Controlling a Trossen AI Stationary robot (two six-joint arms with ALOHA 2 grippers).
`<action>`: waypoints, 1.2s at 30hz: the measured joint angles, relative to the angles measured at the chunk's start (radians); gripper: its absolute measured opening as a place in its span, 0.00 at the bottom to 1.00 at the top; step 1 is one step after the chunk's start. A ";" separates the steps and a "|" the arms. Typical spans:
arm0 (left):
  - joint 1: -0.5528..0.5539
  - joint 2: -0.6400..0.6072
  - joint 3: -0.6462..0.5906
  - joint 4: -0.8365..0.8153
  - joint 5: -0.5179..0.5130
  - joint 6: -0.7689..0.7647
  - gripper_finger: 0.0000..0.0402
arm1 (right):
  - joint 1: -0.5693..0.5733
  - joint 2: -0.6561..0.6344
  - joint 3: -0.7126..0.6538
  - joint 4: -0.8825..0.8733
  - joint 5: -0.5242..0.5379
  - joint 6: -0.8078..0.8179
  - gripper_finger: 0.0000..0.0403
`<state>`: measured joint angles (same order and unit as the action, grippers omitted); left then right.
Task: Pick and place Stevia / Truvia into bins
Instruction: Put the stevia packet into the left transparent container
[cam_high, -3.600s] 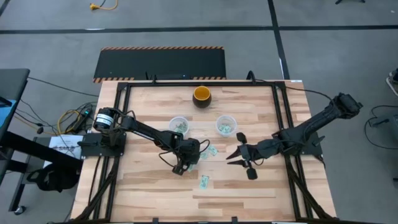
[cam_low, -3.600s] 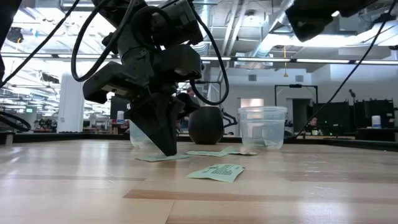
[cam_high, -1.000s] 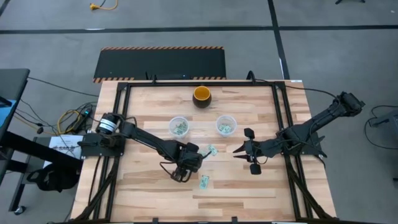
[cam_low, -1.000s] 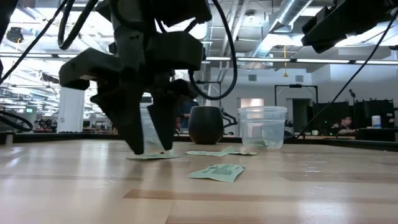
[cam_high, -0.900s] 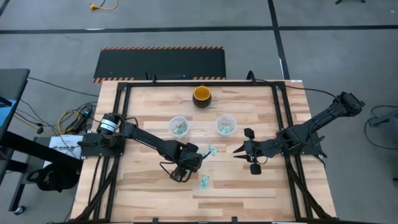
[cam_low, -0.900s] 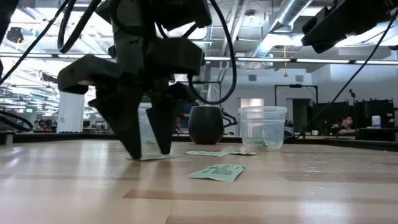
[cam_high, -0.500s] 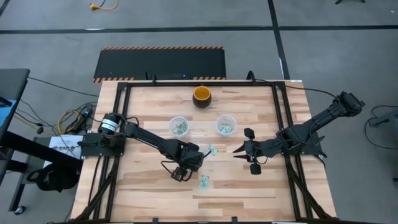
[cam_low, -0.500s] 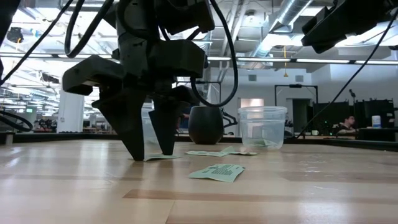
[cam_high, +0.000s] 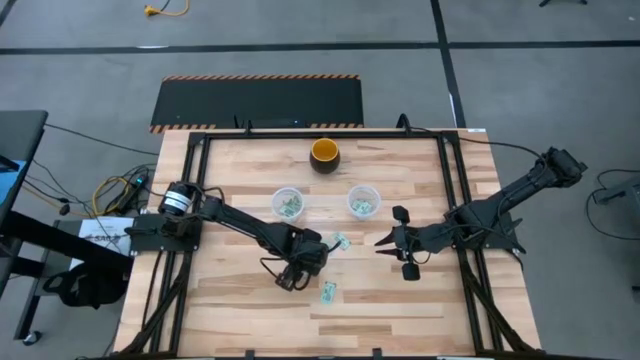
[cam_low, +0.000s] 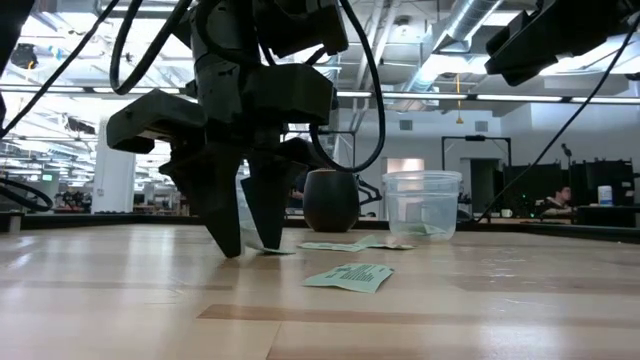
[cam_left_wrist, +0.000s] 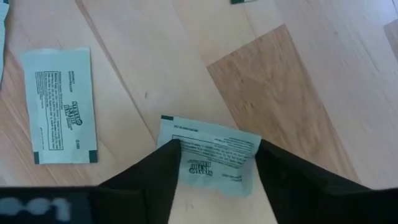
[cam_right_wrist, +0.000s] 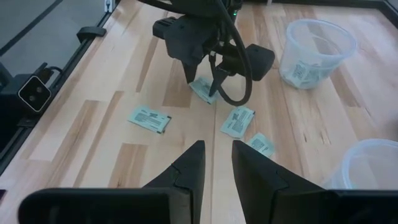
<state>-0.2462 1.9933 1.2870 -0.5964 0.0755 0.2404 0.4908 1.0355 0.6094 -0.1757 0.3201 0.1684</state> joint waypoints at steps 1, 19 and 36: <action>0.000 0.001 0.004 -0.009 0.002 0.000 0.48 | 0.000 0.000 0.000 0.000 0.000 0.000 0.19; -0.001 0.003 0.033 -0.080 0.013 -0.001 0.12 | 0.000 0.000 0.000 -0.001 -0.001 0.000 0.19; -0.029 0.005 0.189 -0.349 -0.123 0.025 0.01 | 0.000 0.000 0.000 -0.005 -0.004 0.016 0.19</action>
<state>-0.2749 1.9984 1.4758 -0.9457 -0.0480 0.2654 0.4908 1.0355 0.6098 -0.1811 0.3161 0.1842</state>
